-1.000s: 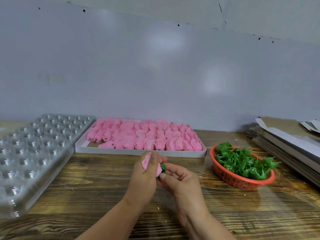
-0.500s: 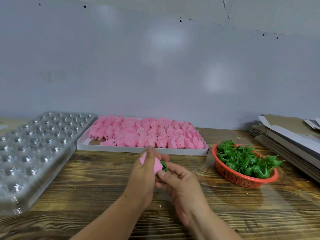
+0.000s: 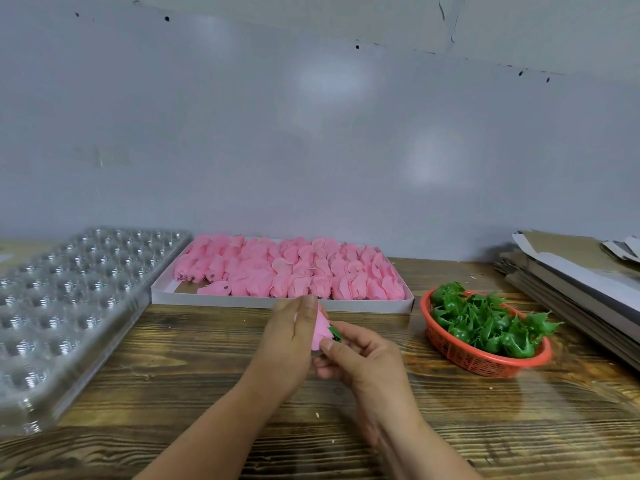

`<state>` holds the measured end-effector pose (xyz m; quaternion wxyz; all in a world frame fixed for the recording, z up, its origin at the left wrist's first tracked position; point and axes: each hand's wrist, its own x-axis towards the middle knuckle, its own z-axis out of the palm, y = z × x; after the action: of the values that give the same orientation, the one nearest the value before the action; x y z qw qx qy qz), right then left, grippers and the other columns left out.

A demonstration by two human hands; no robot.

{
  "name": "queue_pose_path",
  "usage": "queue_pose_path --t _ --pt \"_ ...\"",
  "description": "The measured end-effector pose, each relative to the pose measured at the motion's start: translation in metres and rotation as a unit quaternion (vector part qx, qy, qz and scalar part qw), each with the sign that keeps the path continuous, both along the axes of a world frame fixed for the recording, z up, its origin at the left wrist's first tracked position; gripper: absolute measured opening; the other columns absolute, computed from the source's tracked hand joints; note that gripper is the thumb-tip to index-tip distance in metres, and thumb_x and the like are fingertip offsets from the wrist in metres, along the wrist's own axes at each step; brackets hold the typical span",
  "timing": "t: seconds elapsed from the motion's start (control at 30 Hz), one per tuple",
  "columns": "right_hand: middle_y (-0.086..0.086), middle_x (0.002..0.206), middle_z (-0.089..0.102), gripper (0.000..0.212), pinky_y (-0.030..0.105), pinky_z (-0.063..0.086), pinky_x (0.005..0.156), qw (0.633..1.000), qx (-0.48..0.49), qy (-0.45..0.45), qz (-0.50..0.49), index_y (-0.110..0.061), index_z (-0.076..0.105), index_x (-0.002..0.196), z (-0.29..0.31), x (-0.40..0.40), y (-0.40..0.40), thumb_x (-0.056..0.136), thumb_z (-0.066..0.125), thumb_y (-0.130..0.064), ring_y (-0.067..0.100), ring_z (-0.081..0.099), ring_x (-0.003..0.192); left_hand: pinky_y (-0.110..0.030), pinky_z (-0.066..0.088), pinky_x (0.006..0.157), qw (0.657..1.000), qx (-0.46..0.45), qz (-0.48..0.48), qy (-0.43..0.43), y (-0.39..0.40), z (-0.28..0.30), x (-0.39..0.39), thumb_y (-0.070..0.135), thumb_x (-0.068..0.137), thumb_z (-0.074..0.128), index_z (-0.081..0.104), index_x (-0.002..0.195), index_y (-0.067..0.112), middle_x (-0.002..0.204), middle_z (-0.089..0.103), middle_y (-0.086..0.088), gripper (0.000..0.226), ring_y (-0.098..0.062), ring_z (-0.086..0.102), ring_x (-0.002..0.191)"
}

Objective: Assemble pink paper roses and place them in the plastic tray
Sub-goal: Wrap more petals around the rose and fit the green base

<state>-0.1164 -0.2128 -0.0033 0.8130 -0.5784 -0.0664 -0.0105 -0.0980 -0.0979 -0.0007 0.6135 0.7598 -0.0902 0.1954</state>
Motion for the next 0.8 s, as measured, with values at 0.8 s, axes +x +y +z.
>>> queue_pose_path --t 0.8 --pt "-0.016 0.074 0.070 0.040 0.011 0.048 0.063 0.940 -0.299 -0.127 -0.102 -0.035 0.067 0.090 -0.0092 0.0019 0.0027 0.075 0.072 0.002 0.000 0.061 0.067 -0.028 0.037 0.056 0.983 -0.111 0.074 0.129 -0.0026 -0.0098 0.0056 0.030 0.103 0.039 0.058 0.069 0.007 0.061 0.057 -0.007 0.045 -0.017 0.050 0.058"
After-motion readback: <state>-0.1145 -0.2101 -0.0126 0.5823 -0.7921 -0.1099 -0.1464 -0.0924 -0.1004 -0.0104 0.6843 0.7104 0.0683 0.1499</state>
